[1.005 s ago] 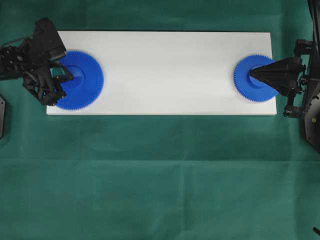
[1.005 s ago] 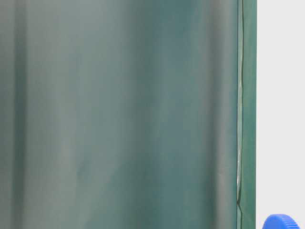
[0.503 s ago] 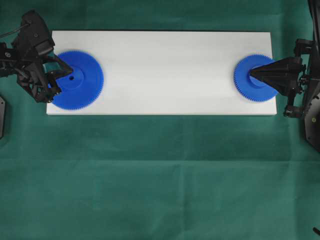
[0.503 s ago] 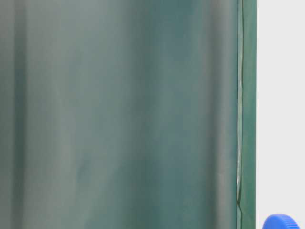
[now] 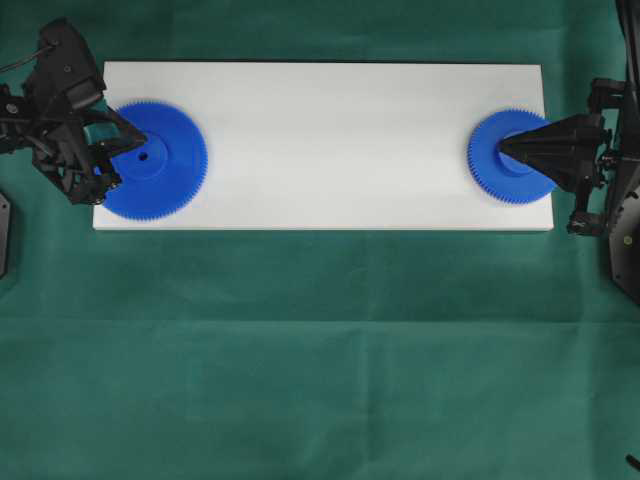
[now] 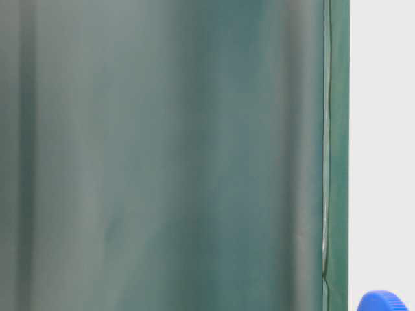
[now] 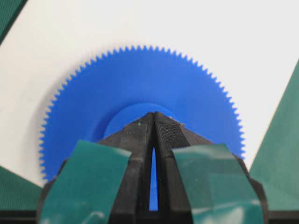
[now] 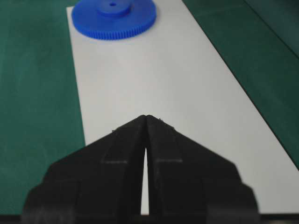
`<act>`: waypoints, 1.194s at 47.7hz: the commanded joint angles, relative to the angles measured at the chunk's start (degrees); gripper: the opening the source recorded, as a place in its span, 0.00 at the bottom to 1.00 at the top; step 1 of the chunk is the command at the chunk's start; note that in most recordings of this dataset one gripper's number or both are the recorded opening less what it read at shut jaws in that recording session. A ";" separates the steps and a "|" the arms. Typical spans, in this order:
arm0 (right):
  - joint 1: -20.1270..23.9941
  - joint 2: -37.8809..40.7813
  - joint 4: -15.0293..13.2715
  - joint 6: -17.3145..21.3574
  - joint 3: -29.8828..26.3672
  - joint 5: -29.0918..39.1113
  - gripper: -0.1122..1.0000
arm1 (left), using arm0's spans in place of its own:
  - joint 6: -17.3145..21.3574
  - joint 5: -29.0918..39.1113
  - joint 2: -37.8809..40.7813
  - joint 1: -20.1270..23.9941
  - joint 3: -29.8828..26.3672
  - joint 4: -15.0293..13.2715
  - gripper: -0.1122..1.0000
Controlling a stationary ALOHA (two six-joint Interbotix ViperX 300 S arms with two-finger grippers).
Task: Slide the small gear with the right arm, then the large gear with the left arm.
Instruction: 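Lift the left gripper off the large gear and pull back left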
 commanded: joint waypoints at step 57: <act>0.00 0.53 0.09 0.00 -1.93 -0.53 0.55 | 12.92 -11.60 -37.71 -5.89 11.51 0.09 0.10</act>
